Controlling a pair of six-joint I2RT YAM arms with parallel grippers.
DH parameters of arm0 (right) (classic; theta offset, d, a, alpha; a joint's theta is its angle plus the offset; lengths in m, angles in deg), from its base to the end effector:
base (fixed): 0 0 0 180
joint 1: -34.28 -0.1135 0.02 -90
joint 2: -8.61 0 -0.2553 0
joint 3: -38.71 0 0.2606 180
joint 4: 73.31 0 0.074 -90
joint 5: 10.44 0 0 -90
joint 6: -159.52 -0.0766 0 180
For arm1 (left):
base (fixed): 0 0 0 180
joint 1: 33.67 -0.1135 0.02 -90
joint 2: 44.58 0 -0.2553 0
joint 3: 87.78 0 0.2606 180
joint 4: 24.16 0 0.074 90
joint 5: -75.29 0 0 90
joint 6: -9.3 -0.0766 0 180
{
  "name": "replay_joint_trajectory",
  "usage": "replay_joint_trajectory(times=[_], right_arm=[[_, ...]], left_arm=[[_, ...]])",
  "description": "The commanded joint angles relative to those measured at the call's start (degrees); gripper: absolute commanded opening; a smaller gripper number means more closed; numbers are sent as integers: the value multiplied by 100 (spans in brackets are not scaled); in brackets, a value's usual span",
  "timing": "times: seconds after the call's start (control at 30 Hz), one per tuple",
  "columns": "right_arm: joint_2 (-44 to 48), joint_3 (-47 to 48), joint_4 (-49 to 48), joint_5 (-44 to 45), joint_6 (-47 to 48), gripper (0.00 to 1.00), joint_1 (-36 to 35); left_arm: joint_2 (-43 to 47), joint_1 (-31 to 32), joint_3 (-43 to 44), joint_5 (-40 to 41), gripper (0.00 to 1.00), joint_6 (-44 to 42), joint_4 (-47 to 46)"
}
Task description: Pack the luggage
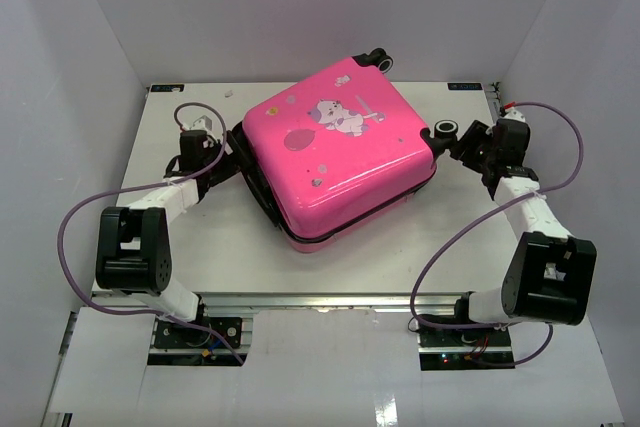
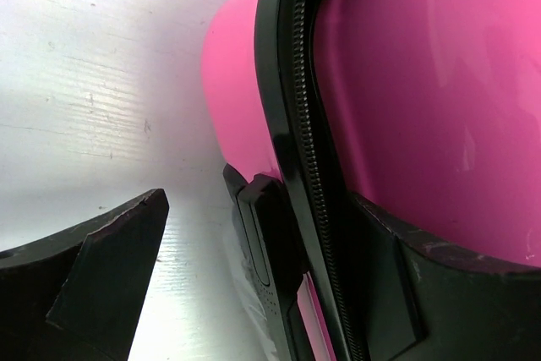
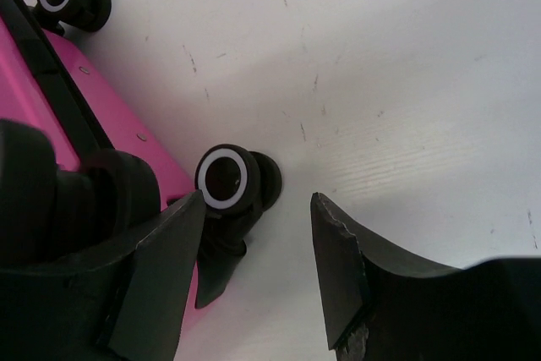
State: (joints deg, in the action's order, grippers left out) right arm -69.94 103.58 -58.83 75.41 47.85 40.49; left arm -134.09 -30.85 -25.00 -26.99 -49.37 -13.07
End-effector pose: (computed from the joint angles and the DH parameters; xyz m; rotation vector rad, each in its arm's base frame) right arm 0.3536 -0.0329 0.2311 0.4549 2.0190 0.2410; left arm 0.3669 -0.0344 0.1603 -0.4430 2.2293 -0.5598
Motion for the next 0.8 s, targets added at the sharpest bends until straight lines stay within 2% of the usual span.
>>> replay_joint_trajectory(times=[0.0,0.3,0.57,0.7,0.77], right_arm=[[-124,402,-719,-313,94,60,-228],[-617,546,-802,-379,103,60,-261],[-893,281,-809,-221,-76,60,-261],[-893,113,-846,-202,-163,60,-261],[-908,75,-845,-219,-171,60,-261]], left_arm=[[254,123,-53,-270,94,-83,-255],[842,181,-258,-89,92,293,-185],[943,249,-486,65,77,602,-131],[1187,254,-501,689,79,638,231],[1443,254,-439,1495,81,712,588]])
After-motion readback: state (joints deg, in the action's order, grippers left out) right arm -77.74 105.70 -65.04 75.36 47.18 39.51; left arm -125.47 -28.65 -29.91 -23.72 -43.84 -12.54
